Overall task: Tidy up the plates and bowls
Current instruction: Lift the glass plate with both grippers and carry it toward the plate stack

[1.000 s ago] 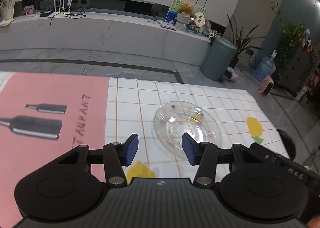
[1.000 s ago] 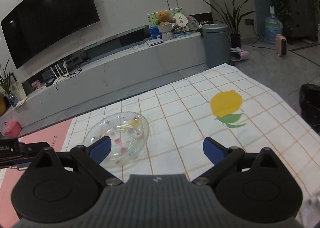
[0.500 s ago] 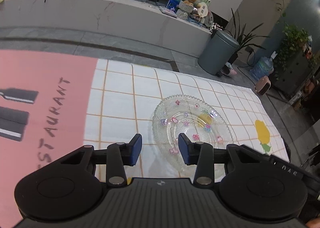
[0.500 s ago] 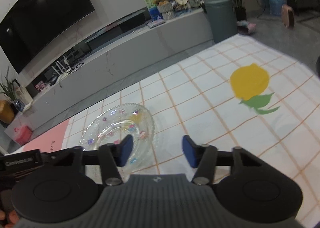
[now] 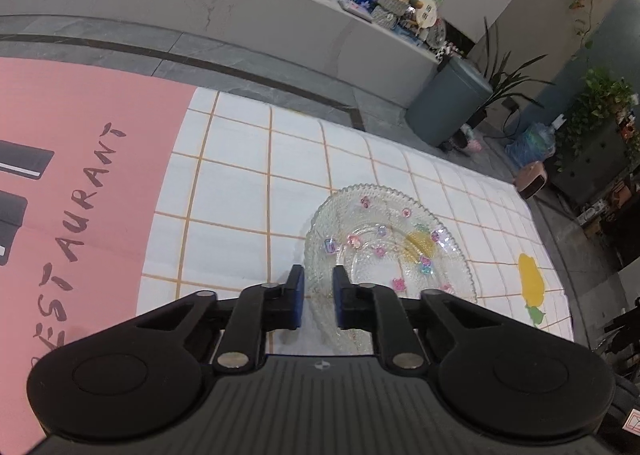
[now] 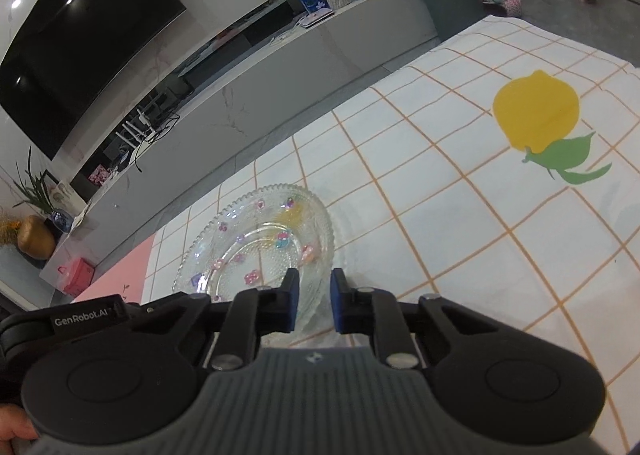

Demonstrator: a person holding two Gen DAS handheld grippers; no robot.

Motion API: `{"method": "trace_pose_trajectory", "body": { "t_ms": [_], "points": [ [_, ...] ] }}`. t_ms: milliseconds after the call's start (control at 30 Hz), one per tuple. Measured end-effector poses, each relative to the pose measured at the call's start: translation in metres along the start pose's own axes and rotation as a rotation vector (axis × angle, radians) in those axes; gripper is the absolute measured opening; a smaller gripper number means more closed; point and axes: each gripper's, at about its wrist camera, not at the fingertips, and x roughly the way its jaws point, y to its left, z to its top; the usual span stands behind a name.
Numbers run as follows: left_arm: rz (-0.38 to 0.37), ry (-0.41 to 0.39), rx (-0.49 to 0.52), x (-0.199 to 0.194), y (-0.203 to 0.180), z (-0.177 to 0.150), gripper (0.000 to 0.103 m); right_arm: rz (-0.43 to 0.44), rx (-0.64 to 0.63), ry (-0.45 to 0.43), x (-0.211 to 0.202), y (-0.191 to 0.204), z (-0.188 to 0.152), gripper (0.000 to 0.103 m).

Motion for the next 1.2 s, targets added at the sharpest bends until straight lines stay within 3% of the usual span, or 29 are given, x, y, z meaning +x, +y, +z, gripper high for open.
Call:
{"method": "trace_pose_trajectory", "body": {
  "t_ms": [567, 733, 1200],
  "points": [
    [0.05, 0.007, 0.039, -0.037, -0.006, -0.007, 0.013, 0.013, 0.034, 0.042, -0.027, 0.009, -0.01, 0.008],
    [0.065, -0.019, 0.06, -0.066, -0.008, -0.018, 0.013, 0.032, 0.041, 0.045, -0.05, 0.018, -0.021, 0.008],
    [0.044, -0.097, -0.072, -0.173, 0.01, -0.07, 0.011, 0.101, 0.032, 0.059, -0.138, 0.048, -0.079, 0.008]
  ]
}}
